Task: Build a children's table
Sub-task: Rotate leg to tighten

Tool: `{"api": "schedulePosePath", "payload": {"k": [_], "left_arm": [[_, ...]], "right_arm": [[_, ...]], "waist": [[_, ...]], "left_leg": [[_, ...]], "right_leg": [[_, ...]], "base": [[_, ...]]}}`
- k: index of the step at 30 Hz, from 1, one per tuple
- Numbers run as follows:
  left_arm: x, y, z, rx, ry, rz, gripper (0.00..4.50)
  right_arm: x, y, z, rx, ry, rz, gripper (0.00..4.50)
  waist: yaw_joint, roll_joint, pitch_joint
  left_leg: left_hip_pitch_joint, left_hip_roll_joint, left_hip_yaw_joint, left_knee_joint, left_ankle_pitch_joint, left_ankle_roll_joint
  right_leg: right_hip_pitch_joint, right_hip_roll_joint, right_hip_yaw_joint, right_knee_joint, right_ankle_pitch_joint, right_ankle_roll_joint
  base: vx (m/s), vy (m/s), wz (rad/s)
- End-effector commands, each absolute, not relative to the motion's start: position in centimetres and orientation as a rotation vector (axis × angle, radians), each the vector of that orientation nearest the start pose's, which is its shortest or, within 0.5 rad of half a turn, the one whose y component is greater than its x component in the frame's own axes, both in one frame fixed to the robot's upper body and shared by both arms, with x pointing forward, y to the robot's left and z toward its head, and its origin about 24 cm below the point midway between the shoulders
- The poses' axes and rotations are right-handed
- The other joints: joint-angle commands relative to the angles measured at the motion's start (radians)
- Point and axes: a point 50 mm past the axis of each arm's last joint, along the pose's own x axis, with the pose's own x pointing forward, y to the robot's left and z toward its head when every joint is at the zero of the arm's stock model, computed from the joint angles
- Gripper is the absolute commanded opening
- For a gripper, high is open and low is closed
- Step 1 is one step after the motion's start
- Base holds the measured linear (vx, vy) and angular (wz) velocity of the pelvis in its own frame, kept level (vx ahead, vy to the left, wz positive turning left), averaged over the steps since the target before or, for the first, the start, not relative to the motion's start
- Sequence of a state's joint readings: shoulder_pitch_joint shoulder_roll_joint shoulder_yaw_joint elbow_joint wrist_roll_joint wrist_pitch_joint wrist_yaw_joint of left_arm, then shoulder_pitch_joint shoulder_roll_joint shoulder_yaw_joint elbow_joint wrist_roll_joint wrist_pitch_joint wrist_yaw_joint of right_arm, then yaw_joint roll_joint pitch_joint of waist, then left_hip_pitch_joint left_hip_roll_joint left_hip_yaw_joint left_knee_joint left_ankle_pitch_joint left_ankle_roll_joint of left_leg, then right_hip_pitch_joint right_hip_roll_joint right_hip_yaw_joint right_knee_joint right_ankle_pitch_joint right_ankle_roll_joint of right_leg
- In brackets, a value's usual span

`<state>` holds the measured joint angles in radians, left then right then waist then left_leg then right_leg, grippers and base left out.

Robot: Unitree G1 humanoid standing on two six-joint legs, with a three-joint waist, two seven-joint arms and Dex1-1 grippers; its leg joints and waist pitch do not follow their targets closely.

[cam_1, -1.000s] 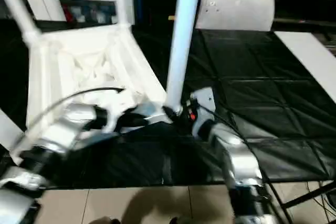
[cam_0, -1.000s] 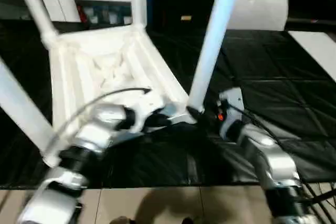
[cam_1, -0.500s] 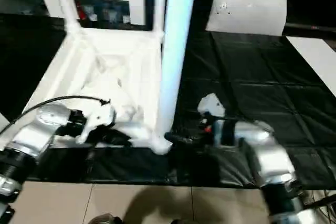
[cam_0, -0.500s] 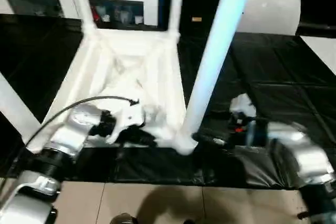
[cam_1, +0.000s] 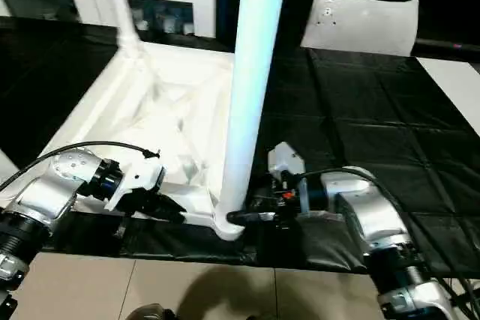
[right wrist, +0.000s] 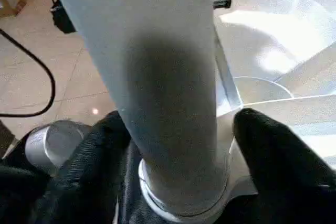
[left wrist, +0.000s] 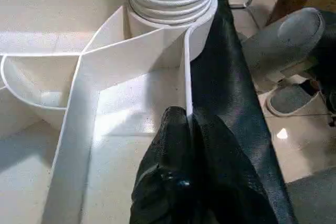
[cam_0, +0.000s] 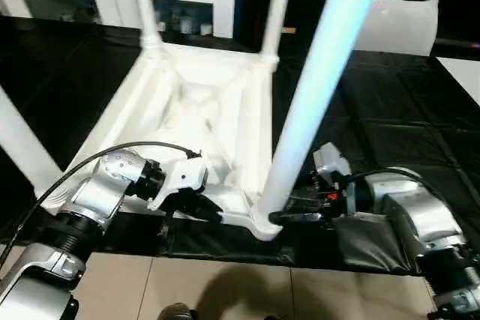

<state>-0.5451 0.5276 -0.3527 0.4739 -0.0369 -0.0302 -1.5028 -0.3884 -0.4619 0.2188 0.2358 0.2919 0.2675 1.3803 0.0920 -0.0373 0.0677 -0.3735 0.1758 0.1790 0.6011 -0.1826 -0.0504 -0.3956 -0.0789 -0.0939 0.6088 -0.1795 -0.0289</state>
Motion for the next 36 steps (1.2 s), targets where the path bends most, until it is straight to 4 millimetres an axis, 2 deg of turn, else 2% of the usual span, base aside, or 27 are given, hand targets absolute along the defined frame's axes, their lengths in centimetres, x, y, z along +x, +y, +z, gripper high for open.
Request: {"api": "schedulePosePath", "payload": {"k": [1, 6, 12, 13, 15, 18, 19, 20, 21, 22, 23, 25, 26, 27, 28, 32, 33, 34, 35, 36], "left_arm": [[28.7, 14.5, 6.7, 0.589, 0.450, -1.757, 0.00], [28.7, 14.6, 6.6, 0.595, 0.457, -1.758, 0.00], [28.7, 14.7, 6.6, 0.597, 0.458, -1.759, 0.00], [28.7, 14.7, 6.6, 0.597, 0.459, -1.757, 0.00], [28.9, 14.5, 6.7, 0.568, 0.454, -1.732, 0.00], [29.4, 14.1, 6.8, 0.513, 0.439, -1.665, 0.00], [29.8, 13.8, 6.9, 0.496, 0.427, -1.610, 0.00], [30.3, 13.5, 7.1, 0.460, 0.414, -1.546, 0.00], [30.5, 13.3, 7.2, 0.446, 0.405, -1.523, 0.00], [31.2, 12.6, 7.5, 0.386, 0.372, -1.441, 0.00], [31.5, 12.2, 7.7, 0.348, 0.358, -1.411, 0.00], [31.8, 11.6, 8.0, 0.303, 0.335, -1.366, 0.00], [32.0, 11.3, 8.2, 0.291, 0.326, -1.345, 0.00], [32.4, 10.9, 8.4, 0.276, 0.309, -1.305, 0.00], [32.4, 10.9, 8.4, 0.276, 0.309, -1.305, 0.00], [33.6, 9.2, 9.4, 0.188, 0.276, -1.140, 0.00], [33.9, 8.9, 9.6, 0.167, 0.273, -1.100, 0.00], [34.3, 8.4, 10.0, 0.143, 0.257, -1.041, 0.00], [34.5, 8.0, 10.4, 0.121, 0.250, -1.002, 0.00], [34.5, 8.0, 10.4, 0.121, 0.250, -1.002, 0.00]], "right_arm": [[27.3, -14.4, 7.1, -0.085, 0.329, 1.562, 3.10], [27.3, -14.3, 7.0, -0.068, 0.343, 1.587, 2.60], [27.3, -14.2, 6.9, -0.064, 0.344, 1.595, 2.19], [27.4, -14.2, 6.9, -0.063, 0.344, 1.596, 2.13], [27.2, -14.1, 6.8, -0.056, 0.348, 1.601, 2.09], [26.9, -14.0, 6.5, -0.028, 0.361, 1.580, 2.02], [26.9, -14.0, 6.2, -0.018, 0.364, 1.544, 2.01], [27.0, -13.8, 5.8, 0.002, 0.376, 1.478, 2.01], [27.0, -13.7, 5.7, 0.004, 0.378, 1.453, 2.01], [27.3, -13.3, 5.0, 0.005, 0.385, 1.352, 2.01], [27.5, -13.0, 4.7, 0.011, 0.394, 1.297, 2.01], [28.0, -12.4, 4.3, 0.035, 0.399, 1.206, 1.99], [28.2, -12.1, 4.2, 0.050, 0.398, 1.168, 1.99], [28.6, -11.5, 4.1, 0.076, 0.390, 1.111, 1.98], [28.6, -11.5, 4.1, 0.076, 0.390, 1.111, 1.98], [29.8, -9.3, 3.9, 0.137, 0.385, 0.915, 1.97], [30.2, -8.8, 4.0, 0.151, 0.386, 0.864, 1.97], [30.6, -8.3, 4.0, 0.175, 0.395, 0.790, 1.97], [31.1, -7.7, 4.0, 0.188, 0.397, 0.728, 1.97], [31.1, -7.7, 4.0, 0.188, 0.397, 0.728, 1.97]], "waist": [[-0.006, -0.003, -0.072], [-0.006, -0.004, -0.074], [-0.005, -0.003, -0.075], [-0.004, -0.004, -0.075], [-0.003, 0.002, -0.074], [-0.005, 0.000, -0.072], [-0.004, 0.003, -0.070], [-0.004, 0.002, -0.069], [-0.006, 0.004, -0.063], [-0.009, 0.005, -0.059], [-0.016, 0.001, -0.057], [-0.027, -0.003, -0.057], [-0.033, -0.001, -0.056], [-0.045, -0.004, -0.057], [-0.054, -0.005, -0.057], [-0.067, 0.001, -0.058], [-0.077, 0.001, -0.059], [-0.077, 0.005, -0.062], [-0.081, 0.004, -0.062], [-0.090, 0.005, -0.066]], "left_leg": [[0.020, 0.069, -0.017, -0.074, -0.192, 0.037], [0.020, 0.068, -0.018, -0.073, -0.186, 0.034], [0.018, 0.068, -0.016, -0.071, -0.160, 0.045], [0.018, 0.067, -0.016, -0.071, -0.166, 0.045], [0.019, 0.068, -0.016, -0.072, -0.177, 0.039], [0.021, 0.069, -0.017, -0.074, -0.194, 0.030], [0.023, 0.069, -0.019, -0.075, -0.208, 0.027], [0.024, 0.069, -0.018, -0.076, -0.216, 0.025], [0.028, 0.068, -0.019, -0.078, -0.250, 0.014], [0.031, 0.068, -0.023, -0.080, -0.286, -0.004], [0.032, 0.064, -0.027, -0.079, -0.319, -0.020], [0.031, 0.058, -0.033, -0.078, -0.335, -0.026], [0.029, 0.056, -0.035, -0.077, -0.341, -0.026], [0.030, 0.053, -0.036, -0.073, -0.348, -0.025], [0.030, 0.051, -0.037, -0.072, -0.348, -0.019], [0.031, 0.048, -0.037, -0.069, -0.346, -0.010], [0.028, 0.050, -0.040, -0.071, -0.350, -0.020], [0.028, 0.051, -0.042, -0.072, -0.348, -0.021], [0.026, 0.053, -0.041, -0.075, -0.343, -0.019], [0.021, 0.055, -0.043, -0.078, -0.329, -0.023]], "right_leg": [[0.046, -0.087, 0.063, -0.073, -0.283, -0.195], [0.046, -0.087, 0.064, -0.073, -0.285, -0.186], [0.047, -0.085, 0.064, -0.066, -0.231, -0.203], [0.047, -0.085, 0.063, -0.068, -0.241, -0.201], [0.047, -0.086, 0.063, -0.069, -0.255, -0.199], [0.047, -0.086, 0.064, -0.072, -0.272, -0.199], [0.045, -0.086, 0.063, -0.075, -0.291, -0.196], [0.044, -0.086, 0.064, -0.078, -0.302, -0.192], [0.041, -0.086, 0.064, -0.084, -0.347, -0.186], [0.039, -0.089, 0.063, -0.089, -0.408, -0.175], [0.040, -0.091, 0.058, -0.097, -0.483, -0.152], [0.043, -0.094, 0.051, -0.110, -0.583, -0.103], [0.042, -0.095, 0.050, -0.114, -0.603, -0.094], [0.040, -0.095, 0.045, -0.122, -0.639, -0.074], [0.037, -0.094, 0.044, -0.126, -0.647, -0.068], [0.032, -0.089, 0.041, -0.129, -0.647, -0.069], [0.033, -0.086, 0.038, -0.124, -0.624, -0.075], [0.035, -0.087, 0.039, -0.121, -0.604, -0.081], [0.035, -0.086, 0.042, -0.119, -0.578, -0.089], [0.037, -0.085, 0.045, -0.109, -0.515, -0.114]], "base": [[0.000, 0.000, 0.00], [0.000, 0.000, 0.00], [0.000, 0.000, 0.00], [0.000, 0.000, 0.00], [0.000, 0.000, 0.00], [0.000, 0.000, 0.00], [0.000, 0.000, 0.00], [0.000, 0.000, 0.00], [0.000, 0.000, 0.00], [0.000, 0.000, 0.00], [0.000, 0.000, 0.00], [0.000, 0.000, 0.00], [0.000, 0.000, 0.00], [0.000, 0.000, 0.00], [0.000, 0.000, 0.00], [0.000, 0.000, 0.00], [0.000, 0.000, 0.00], [0.000, 0.000, 0.00], [0.000, 0.000, 0.00], [0.000, 0.000, 0.00]]}}
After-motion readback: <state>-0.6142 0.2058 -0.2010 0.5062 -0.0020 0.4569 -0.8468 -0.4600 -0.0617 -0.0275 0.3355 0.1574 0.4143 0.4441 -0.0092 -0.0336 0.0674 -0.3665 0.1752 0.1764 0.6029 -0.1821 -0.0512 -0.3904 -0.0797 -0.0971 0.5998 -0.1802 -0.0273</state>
